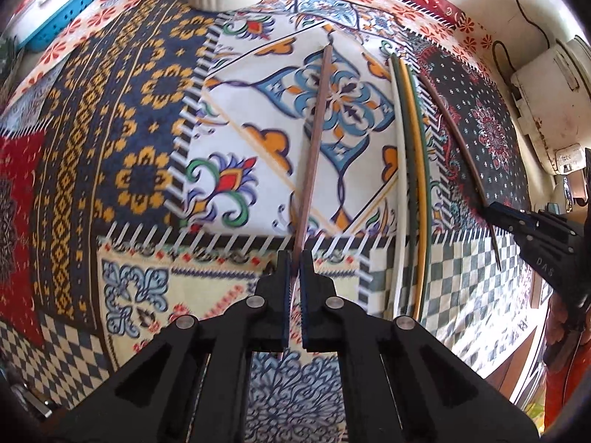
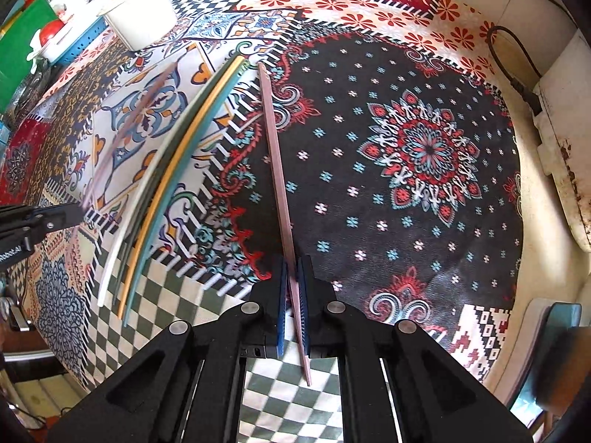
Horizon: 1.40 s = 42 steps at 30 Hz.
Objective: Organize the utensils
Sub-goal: 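Grasp a brown chopstick with the left tool while the right tool grasps a pink one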
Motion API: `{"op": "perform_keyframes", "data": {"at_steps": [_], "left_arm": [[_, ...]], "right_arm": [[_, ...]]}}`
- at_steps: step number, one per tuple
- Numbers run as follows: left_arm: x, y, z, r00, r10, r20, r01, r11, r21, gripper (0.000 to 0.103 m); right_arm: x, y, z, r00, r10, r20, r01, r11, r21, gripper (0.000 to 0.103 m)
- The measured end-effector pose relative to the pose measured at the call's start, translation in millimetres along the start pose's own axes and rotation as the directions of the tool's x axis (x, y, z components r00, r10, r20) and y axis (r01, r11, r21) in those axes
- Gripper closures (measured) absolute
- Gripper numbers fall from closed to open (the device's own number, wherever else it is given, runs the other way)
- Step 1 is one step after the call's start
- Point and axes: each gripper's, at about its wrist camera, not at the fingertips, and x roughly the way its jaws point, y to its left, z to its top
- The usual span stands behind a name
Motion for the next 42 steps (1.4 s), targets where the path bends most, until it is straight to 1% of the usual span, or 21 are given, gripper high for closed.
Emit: {"op": "perform_keyframes", "data": {"at_steps": [2,4,6,7,11,16,25,27,30,32,33,34,35,38,40,42], "left_arm": [[-1,6,-2,0.999,-0.02,-0.027,0.02,1.0,0.0,0.1],[-2,8,-1,0.999,-0.031,-0.044,0.031,0.999,0.011,0.1],[-1,5,5,0.998,-0.029,-0.051,0.03,0.999,0.02,0.1],[1,3,11,0.998,-0.026,-0.053,0.027,0.999,0.025,0.1],[5,0,29,0.998,-0.015,-0.055,0.018,0.998,0.055,0.097],[12,-3,54,0.996,-0.033,-0.084,0.04,0.996,0.077,0.097],[23,-7,88,0.992,-0.068,-0.106,0.075,0.995,0.064,0.097],[25,-7,94,0.991,-0.081,-0.108,0.087,0.995,0.049,0.097],[27,-8,102,0.991,-0.088,-0.099,0.092,0.995,0.039,0.097],[28,-8,103,0.992,-0.09,-0.092,0.095,0.995,0.044,0.097],[28,-9,104,0.992,-0.088,-0.09,0.093,0.995,0.046,0.097],[29,-10,104,0.993,-0.086,-0.087,0.091,0.995,0.049,0.099],[29,-12,104,0.993,-0.082,-0.084,0.087,0.995,0.056,0.099],[31,-19,105,0.996,-0.057,-0.067,0.061,0.996,0.062,0.099],[28,-22,101,0.999,-0.035,-0.036,0.038,0.997,0.074,0.099],[22,-24,97,1.0,-0.029,-0.012,0.03,0.996,0.084,0.099]], "right_arm": [[0,-8,-1,0.999,0.031,-0.026,-0.031,0.999,-0.007,0.098],[0,-12,1,0.995,0.081,-0.052,-0.082,0.997,-0.003,0.097],[1,-14,6,0.993,0.098,-0.066,-0.098,0.995,-0.005,0.096],[4,-11,15,0.993,0.098,-0.068,-0.099,0.995,-0.01,0.096],[9,-8,34,0.994,0.09,-0.062,-0.092,0.995,-0.031,0.096],[15,-6,58,0.995,0.079,-0.056,-0.082,0.995,-0.054,0.096],[22,-2,83,0.999,0.039,-0.035,-0.043,0.994,-0.104,0.096],[26,10,95,0.999,0.027,-0.023,-0.029,0.994,-0.107,0.096],[31,21,100,1.0,0.002,-0.008,-0.003,0.993,-0.118,0.096],[36,39,108,1.0,-0.022,0.004,0.022,0.99,-0.139,0.096],[37,42,108,1.0,-0.029,0.01,0.03,0.99,-0.141,0.096],[42,58,110,0.999,-0.034,0.013,0.036,0.99,-0.139,0.096],[44,62,111,0.999,-0.034,0.013,0.035,0.99,-0.133,0.097],[43,59,111,1.0,-0.009,0.002,0.009,0.995,-0.103,0.097],[36,52,111,1.0,0.0,0.019,0.002,0.996,-0.094,0.097],[24,51,110,0.999,0.015,0.041,-0.011,0.996,-0.088,0.097]]}}
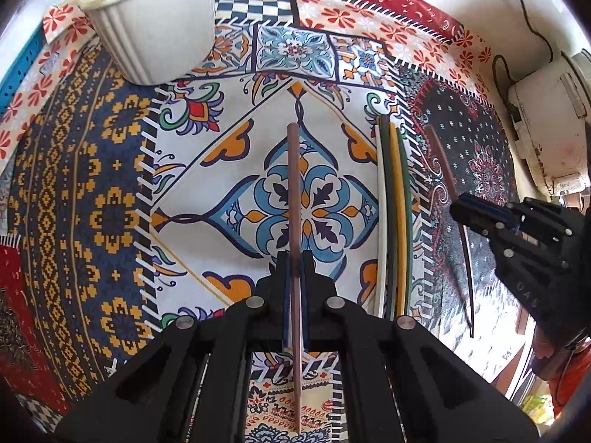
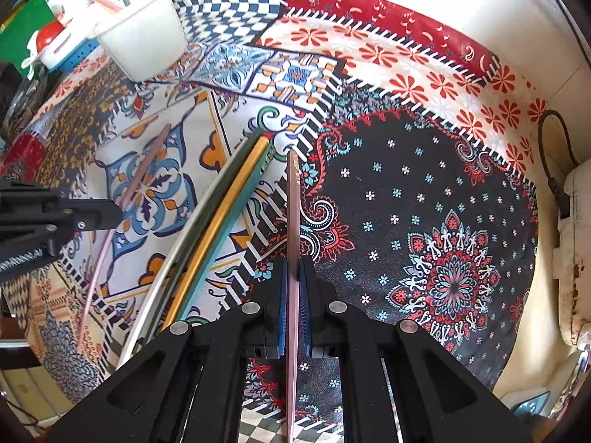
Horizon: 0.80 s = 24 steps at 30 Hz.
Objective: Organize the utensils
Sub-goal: 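Grasp a brown chopstick with the left tool while the right tool grasps a pink one, then lift both chopsticks upright and carry them above the white cup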
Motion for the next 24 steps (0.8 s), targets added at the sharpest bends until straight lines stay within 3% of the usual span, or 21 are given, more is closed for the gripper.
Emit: {"op": "perform_keyframes", "data": {"at_steps": [8,16,24], "left_arm": [[-40,-2,-16,0.992,0.036,0.12,-0.036,0.999,-0.004,0.1],[-88,6,-32,0.964,0.096,0.25,-0.091,0.995,-0.032,0.103],[-120,15,-37,0.943,0.096,0.318,-0.083,0.995,-0.053,0.103]], "right_arm": [[-42,0,2,0.993,0.029,0.112,-0.031,0.999,0.019,0.097],[-90,2,4,0.973,0.041,0.226,-0.045,0.999,0.012,0.097],[-114,7,12,0.956,0.049,0.288,-0.058,0.998,0.024,0.097]]}}
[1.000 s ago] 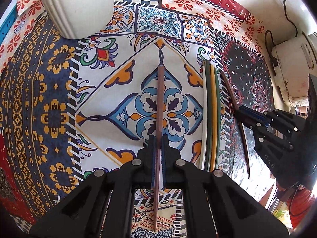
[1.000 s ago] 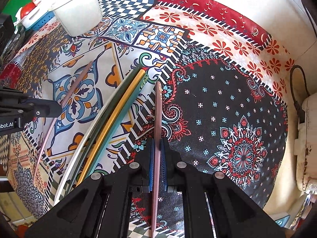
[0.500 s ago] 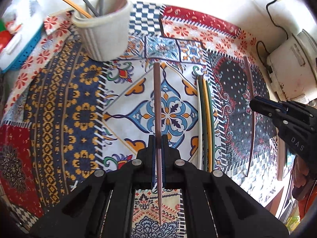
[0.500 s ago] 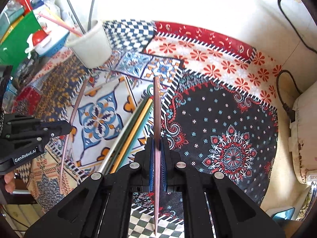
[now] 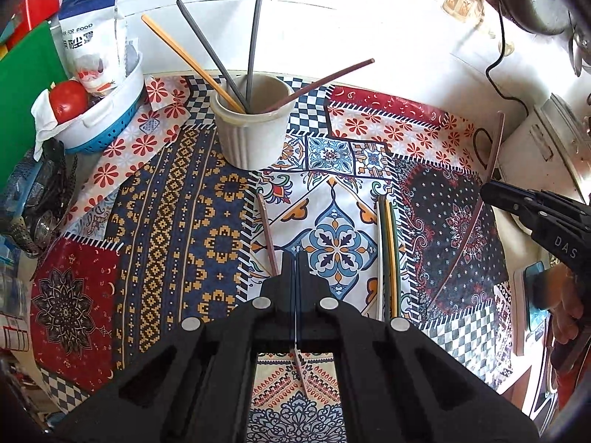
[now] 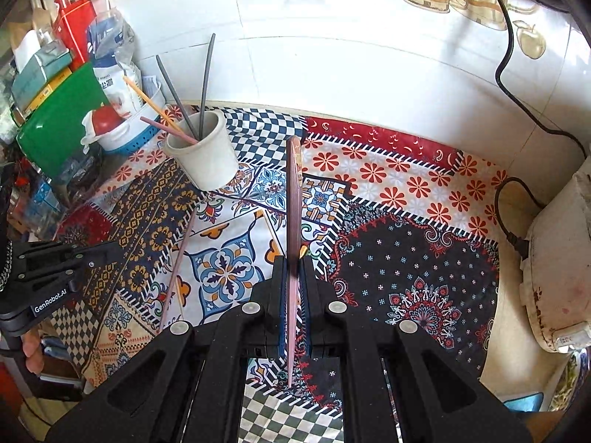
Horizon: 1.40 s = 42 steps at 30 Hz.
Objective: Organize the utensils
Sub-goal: 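Lift both chopsticks upright and carry them above the white cup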
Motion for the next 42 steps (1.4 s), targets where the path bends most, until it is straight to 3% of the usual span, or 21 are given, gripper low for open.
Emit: {"op": "perform_keyframes", "data": {"at_steps": [6,8,15,20,33,38,42], "left_arm": [[9,11,1,0.999,0.002,-0.045,-0.002,1.0,-0.019,0.103],[21,17,0,0.996,-0.01,-0.087,0.007,0.999,-0.044,0.097],[70,33,-3,0.972,-0.083,-0.221,0.049,0.987,-0.156,0.095],[96,33,-2,0.959,-0.074,-0.272,0.031,0.987,-0.16,0.095],[124,26,8,0.958,0.002,-0.288,-0.04,0.991,-0.128,0.095],[130,16,14,0.957,0.06,-0.285,-0.085,0.994,-0.075,0.098],[133,14,15,0.957,0.061,-0.284,-0.086,0.993,-0.078,0.099]], "right_arm": [[-12,2,9,0.999,0.001,0.043,-0.002,1.0,0.012,0.097],[-16,1,13,0.998,0.002,0.058,-0.003,1.0,0.015,0.097],[-28,-1,27,0.994,0.009,0.108,-0.01,1.0,0.013,0.098],[-28,-3,38,0.993,0.016,0.12,-0.015,1.0,-0.002,0.098],[-18,-5,59,0.991,0.041,0.124,-0.035,0.998,-0.046,0.098],[-17,-4,71,0.989,0.061,0.137,-0.053,0.997,-0.063,0.098],[-16,0,84,0.985,0.079,0.154,-0.068,0.995,-0.079,0.098]]}}
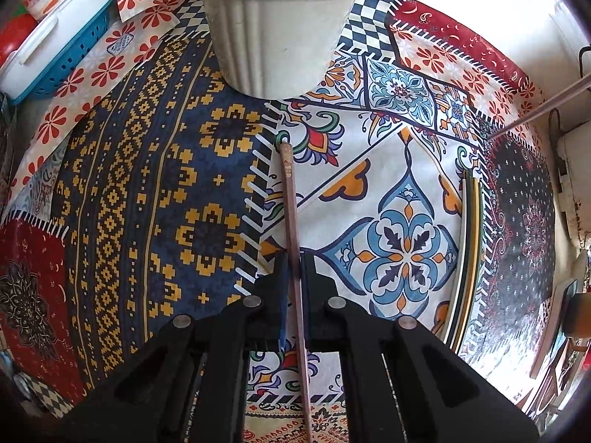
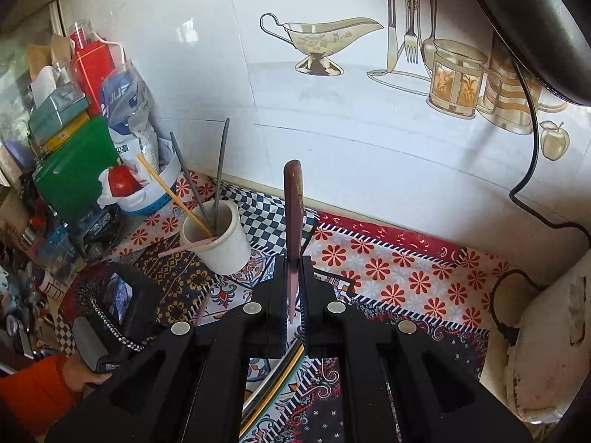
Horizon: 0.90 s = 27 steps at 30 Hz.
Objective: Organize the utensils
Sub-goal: 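Lift both chopsticks upright and carry them above the white cup, then lower the right tool's chopstick into the cup while the left tool holds its chopstick above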
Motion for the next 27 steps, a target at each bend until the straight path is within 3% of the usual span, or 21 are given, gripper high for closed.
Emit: {"op": "perform_keyframes", "data": {"at_steps": [7,14,19,27], "left_arm": [[-22,23,-11,0.998,0.002,0.06,0.001,0.998,-0.059,0.099],[-79,41,-15,0.979,0.015,0.205,0.004,0.996,-0.092,0.099],[-123,49,-8,0.948,0.026,0.317,0.008,0.995,-0.103,0.099],[-182,50,10,0.876,0.022,0.482,0.035,0.993,-0.109,0.099]], "right_arm": [[0,11,24,0.999,0.025,0.048,-0.023,0.999,-0.033,0.098],[-1,20,46,0.995,0.052,0.089,-0.048,0.998,-0.049,0.098],[0,30,59,0.991,0.068,0.113,-0.06,0.996,-0.07,0.102],[9,44,71,0.989,0.079,0.121,-0.066,0.992,-0.109,0.102]]}}
